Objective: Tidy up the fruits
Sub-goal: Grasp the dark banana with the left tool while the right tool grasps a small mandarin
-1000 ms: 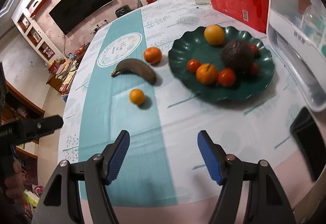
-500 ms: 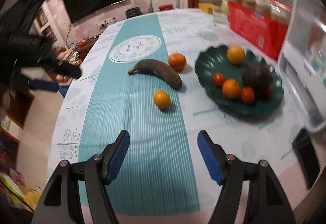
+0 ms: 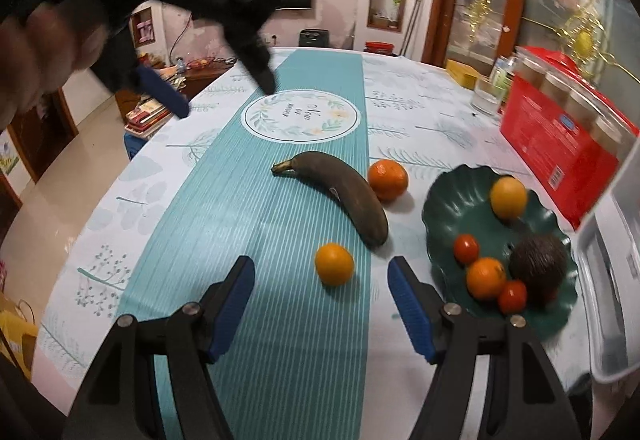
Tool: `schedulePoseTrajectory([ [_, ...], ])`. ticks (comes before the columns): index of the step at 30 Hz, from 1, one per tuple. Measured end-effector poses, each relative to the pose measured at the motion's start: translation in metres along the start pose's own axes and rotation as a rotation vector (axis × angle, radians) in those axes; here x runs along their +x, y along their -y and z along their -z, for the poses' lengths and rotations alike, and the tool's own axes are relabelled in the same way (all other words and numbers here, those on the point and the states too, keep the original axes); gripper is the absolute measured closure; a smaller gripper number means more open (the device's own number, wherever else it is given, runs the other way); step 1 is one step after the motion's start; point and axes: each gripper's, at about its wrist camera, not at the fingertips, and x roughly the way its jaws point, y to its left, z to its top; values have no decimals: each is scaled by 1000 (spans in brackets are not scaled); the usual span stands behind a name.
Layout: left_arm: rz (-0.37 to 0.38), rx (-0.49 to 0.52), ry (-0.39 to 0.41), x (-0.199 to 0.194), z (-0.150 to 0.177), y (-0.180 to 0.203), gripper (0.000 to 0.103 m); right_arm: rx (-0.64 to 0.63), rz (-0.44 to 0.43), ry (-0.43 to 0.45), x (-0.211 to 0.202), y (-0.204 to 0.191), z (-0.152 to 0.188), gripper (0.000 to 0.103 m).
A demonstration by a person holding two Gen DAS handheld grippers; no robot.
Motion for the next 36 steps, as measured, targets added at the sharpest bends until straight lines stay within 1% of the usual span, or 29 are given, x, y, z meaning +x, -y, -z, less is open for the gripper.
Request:
schedulePoseTrajectory([
  [4,11,-37,-21,25,-17,8,28,-33,-35,-13,18,7,-1,34],
  [8,69,-94,-42,53,-27,12,28,-55,-92,-11,30,12,1,35],
  [11,102,-127,-50,72,-30,14,28,-67,-123,-26,40,14,3,41],
  [13,107,-145,-56,84,-32,17,28,-74,-147,-38,46,15,4,46],
  [18,105,-175,-66,106,-37,21,28,-81,-201,-51,55,18,7,56],
  [22,104,-190,-83,121,-40,26,28,-81,-221,-34,56,21,7,56],
  [24,89,-190,-89,126,-41,29,28,-78,-223,-36,58,23,7,56],
  [27,43,-181,-96,131,-42,35,29,-70,-230,-52,63,26,8,57],
  [31,-19,-159,-104,136,-43,42,30,-49,-243,-78,71,31,9,62],
  [35,-34,-171,-94,137,-43,41,30,-26,-251,-86,74,36,10,68],
  [36,-36,-175,-95,137,-44,41,30,-22,-254,-89,75,37,10,70],
])
